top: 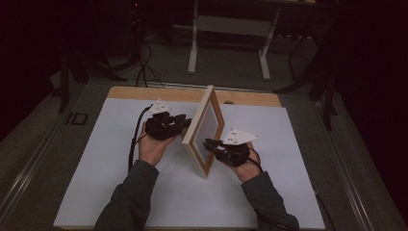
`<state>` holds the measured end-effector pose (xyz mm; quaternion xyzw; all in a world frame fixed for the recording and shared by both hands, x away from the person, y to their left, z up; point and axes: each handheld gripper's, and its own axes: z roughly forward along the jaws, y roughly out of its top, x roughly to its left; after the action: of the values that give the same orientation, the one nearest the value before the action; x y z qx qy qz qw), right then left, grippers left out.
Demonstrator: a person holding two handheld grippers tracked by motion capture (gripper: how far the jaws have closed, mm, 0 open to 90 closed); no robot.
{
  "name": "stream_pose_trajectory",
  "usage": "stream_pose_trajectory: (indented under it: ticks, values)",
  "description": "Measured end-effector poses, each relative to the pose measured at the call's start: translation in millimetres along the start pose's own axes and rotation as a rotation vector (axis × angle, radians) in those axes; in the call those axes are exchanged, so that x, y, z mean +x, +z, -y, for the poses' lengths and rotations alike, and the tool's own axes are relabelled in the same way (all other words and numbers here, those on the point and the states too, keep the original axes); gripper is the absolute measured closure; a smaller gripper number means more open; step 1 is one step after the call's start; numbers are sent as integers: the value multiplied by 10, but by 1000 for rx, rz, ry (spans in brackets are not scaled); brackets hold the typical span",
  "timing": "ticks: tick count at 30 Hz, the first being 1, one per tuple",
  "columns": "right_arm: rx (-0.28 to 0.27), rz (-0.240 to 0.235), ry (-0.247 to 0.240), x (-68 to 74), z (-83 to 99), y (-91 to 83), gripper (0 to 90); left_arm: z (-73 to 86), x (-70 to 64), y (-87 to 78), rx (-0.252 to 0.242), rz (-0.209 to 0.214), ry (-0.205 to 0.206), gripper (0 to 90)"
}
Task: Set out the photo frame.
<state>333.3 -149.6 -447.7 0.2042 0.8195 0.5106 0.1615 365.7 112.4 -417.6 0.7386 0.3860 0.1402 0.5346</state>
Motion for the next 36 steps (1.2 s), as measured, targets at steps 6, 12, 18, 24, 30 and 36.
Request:
stream_pose_trajectory:
  ticks: [6, 12, 18, 24, 30, 36]
  values:
    - [13, 16, 16, -53, 60, -33, 748, 8, -59, -120, -17, 0, -30, 590]
    - [26, 31, 30, -111, 105, -67, 734, -13, -106, -259, -53, 16, -55, 548]
    - [16, 43, 42, -142, 127, -106, 723, -2, -183, -354, -73, 45, -76, 495]
    - [17, 51, 51, -159, 143, -133, 719, 32, -273, -420, -90, 71, -87, 455]
    - [13, 63, 53, -181, 150, -153, 712, 63, -398, -436, -68, 53, -48, 414]
    - [13, 67, 55, -194, 157, -171, 709, 131, -477, -428, -56, 38, -44, 407]
